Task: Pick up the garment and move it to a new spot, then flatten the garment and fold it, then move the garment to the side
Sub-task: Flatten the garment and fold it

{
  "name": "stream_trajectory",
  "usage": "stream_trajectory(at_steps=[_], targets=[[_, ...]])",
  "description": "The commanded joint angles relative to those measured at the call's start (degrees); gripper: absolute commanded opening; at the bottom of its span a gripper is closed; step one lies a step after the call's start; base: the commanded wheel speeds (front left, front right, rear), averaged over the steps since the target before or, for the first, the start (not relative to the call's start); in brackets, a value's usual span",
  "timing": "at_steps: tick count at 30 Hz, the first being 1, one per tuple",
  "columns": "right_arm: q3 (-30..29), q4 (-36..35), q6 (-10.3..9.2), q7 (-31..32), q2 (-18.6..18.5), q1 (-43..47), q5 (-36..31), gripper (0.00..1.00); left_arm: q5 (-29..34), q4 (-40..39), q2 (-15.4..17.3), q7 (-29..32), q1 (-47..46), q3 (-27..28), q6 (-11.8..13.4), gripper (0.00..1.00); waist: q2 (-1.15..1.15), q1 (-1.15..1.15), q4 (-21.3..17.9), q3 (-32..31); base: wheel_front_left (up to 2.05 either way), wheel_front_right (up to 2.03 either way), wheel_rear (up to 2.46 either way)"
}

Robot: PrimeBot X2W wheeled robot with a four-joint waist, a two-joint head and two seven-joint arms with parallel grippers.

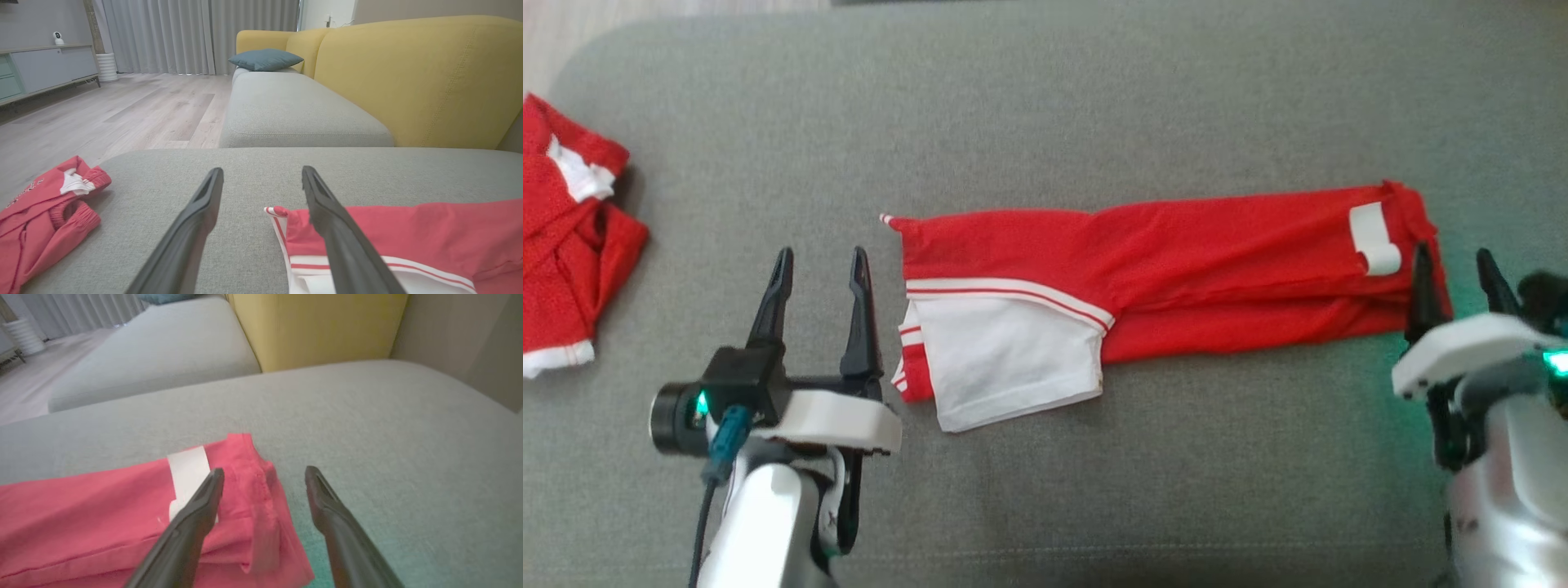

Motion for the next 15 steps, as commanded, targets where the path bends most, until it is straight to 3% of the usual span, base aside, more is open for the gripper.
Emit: stream_trajectory(at_steps=[1, 8, 15], targets=[[1.1, -0.8, 0.2, 0.7, -0.3, -2.6, 0.9, 1.0, 0.6, -1.7, 0.2, -0.3, -2.4, 2.5, -0.2, 1.0, 0.0, 0.0, 0.3, 1.3, 0.0, 0.0, 0.0], [-1.0, 8.8, 0.2, 5.1, -3.0, -9.0, 1.4, 1.0, 1.6, -1.4, -0.3, -0.3, -4.3, 4.0, -1.5, 1.0, 0.0, 0.0, 0.9, 4.2, 0.0, 0.0, 0.0], [-2.6, 15.1, 0.2, 5.4, -3.5, -12.9, -0.3, 1.0, 1.4, -1.0, -0.8, -0.3, -4.6, 5.4, -2.4, 1.0, 0.0, 0.0, 0.7, 4.9, 0.0, 0.0, 0.0]])
